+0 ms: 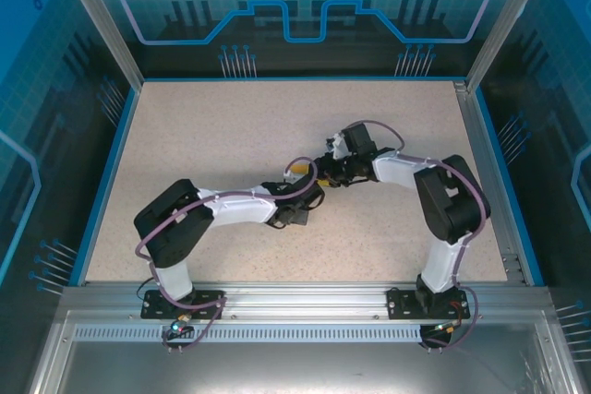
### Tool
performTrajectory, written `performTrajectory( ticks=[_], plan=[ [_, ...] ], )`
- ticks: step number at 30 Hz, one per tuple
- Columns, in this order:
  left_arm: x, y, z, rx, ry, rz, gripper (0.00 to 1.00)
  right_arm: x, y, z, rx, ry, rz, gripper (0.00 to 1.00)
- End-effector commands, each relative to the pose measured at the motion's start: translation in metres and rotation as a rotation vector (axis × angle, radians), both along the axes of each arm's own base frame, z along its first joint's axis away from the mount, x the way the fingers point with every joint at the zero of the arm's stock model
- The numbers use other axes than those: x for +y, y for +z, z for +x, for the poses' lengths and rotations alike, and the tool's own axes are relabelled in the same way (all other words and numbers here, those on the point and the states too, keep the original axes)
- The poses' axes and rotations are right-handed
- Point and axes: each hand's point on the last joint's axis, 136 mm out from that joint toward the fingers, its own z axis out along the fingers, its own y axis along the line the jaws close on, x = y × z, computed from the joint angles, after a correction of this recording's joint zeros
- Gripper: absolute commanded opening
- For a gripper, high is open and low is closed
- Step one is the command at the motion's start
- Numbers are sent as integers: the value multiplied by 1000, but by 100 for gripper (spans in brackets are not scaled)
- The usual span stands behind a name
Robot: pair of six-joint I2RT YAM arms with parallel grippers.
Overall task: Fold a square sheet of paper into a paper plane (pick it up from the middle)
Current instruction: Fourth fold the wing at the center of the table.
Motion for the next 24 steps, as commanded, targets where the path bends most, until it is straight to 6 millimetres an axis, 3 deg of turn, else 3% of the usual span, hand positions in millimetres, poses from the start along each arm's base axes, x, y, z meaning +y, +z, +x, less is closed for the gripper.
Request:
performTrajectory(
  ticks=[1,6,12,24],
  plan=[
    [-19,14,-1,28,-66,-171,8,-24,12,-4,-34,-36,-52,38],
    [-21,20,1,57,-82,-289,8,-40,17,-16,-59,-65,-93,42],
    [-24,19,0,111,-100,-434,8,-44,18,-26,-58,-76,-94,43],
    [-15,11,0,177,-62,-565,7,-18,16,-37,-54,-16,-84,40]
  ],
)
